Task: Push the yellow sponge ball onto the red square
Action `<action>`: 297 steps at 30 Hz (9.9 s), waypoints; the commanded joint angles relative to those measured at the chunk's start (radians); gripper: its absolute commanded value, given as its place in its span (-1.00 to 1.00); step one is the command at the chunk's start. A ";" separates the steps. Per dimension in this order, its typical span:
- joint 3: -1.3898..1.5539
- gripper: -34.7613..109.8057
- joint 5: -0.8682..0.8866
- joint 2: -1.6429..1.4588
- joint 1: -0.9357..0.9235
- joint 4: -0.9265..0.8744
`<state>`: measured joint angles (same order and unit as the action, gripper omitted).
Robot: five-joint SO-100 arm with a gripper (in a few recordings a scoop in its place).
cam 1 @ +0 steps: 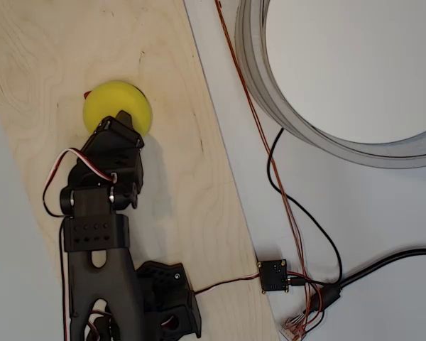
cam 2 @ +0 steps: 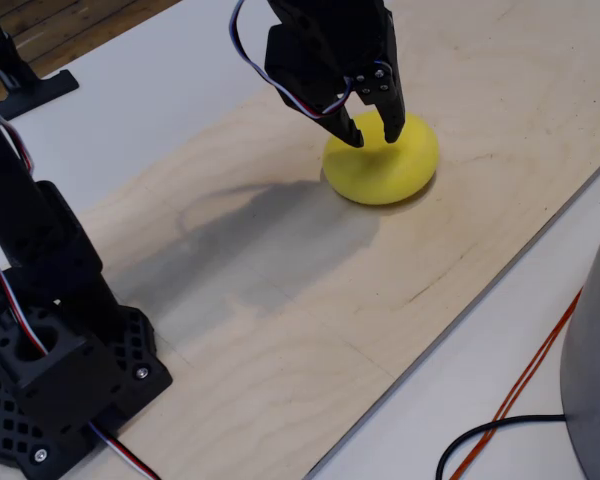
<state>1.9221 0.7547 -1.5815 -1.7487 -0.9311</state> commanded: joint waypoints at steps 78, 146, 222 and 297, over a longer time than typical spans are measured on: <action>-0.184 -0.37 -0.146 0.049 -0.074 0.023; -0.284 -0.38 -0.153 0.298 -0.110 0.121; -0.400 0.03 -0.792 -0.092 0.115 0.641; 0.298 -0.53 -0.769 -0.413 0.118 1.201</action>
<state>2.2427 -0.0077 -1.9712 -1.6107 0.2439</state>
